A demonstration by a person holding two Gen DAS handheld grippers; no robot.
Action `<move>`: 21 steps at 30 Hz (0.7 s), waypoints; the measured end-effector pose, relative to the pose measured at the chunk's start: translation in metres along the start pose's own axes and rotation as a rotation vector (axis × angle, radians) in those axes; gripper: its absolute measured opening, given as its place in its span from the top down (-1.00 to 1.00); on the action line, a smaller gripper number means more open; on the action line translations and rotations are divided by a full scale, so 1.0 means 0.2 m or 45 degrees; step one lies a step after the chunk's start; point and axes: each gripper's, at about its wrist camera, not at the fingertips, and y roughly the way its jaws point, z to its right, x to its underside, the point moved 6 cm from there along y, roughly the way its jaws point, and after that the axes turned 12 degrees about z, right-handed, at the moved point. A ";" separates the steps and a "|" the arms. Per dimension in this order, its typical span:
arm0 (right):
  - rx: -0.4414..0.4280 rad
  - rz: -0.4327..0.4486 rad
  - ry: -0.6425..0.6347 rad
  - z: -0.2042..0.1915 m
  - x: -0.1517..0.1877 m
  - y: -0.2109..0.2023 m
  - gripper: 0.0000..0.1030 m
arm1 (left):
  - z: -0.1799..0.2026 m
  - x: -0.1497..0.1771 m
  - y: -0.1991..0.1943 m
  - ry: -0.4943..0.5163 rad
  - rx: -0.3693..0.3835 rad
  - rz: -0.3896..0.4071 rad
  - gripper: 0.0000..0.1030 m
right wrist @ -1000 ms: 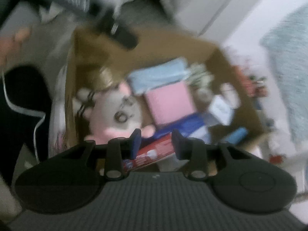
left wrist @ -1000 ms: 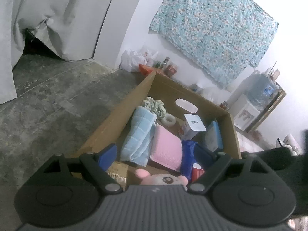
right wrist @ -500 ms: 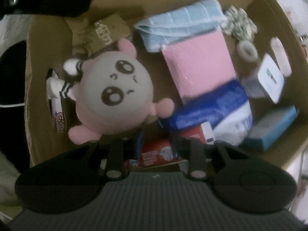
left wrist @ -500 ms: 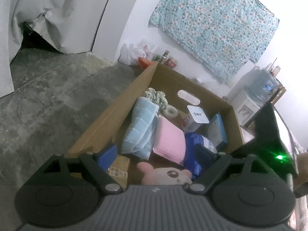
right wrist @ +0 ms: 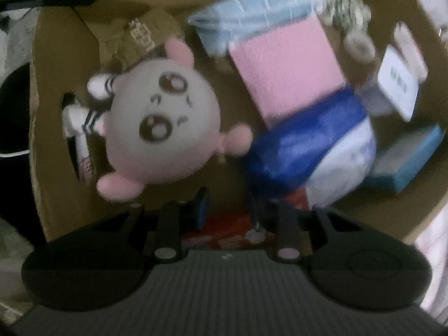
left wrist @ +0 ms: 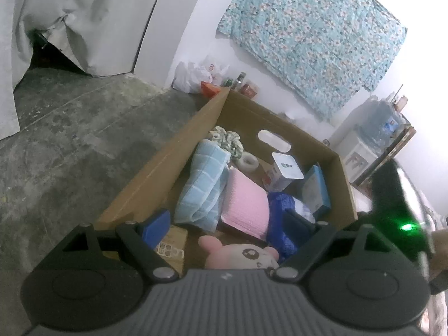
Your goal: Organize soft objects
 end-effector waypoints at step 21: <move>0.290 1.002 0.639 -0.16 0.84 -1.10 -0.77 | 0.48 0.04 -0.36 0.231 0.143 0.065 -0.94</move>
